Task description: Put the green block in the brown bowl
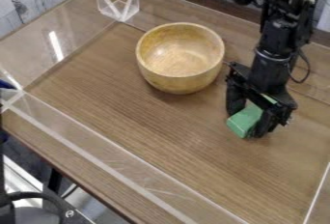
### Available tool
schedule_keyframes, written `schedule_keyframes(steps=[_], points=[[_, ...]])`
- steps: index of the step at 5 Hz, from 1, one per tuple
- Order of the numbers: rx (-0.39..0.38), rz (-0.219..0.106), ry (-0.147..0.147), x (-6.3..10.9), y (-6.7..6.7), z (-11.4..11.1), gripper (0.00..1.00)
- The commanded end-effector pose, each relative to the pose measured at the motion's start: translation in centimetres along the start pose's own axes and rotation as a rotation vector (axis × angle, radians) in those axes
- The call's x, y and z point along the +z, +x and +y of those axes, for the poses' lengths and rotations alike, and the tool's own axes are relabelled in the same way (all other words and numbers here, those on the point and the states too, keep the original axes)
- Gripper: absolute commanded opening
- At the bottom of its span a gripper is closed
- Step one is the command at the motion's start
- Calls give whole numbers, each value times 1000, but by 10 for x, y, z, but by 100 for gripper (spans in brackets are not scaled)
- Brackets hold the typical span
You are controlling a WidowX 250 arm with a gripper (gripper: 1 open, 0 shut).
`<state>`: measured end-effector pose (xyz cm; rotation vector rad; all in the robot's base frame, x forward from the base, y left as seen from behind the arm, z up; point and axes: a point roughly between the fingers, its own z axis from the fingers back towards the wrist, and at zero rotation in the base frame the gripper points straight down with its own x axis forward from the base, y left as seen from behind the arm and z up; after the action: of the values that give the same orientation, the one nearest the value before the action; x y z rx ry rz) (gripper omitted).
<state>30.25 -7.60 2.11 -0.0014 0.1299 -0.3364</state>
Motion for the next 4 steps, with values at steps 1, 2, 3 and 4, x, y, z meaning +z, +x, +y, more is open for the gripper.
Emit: schedule_keyframes(steps=[1,2,3,4], points=[[1,-59,6,12,10,5,100],[1,-68,6,11,12,6,100],[2,-77,6,11,13,8,100],[2,-87,7,11,15,9,100]])
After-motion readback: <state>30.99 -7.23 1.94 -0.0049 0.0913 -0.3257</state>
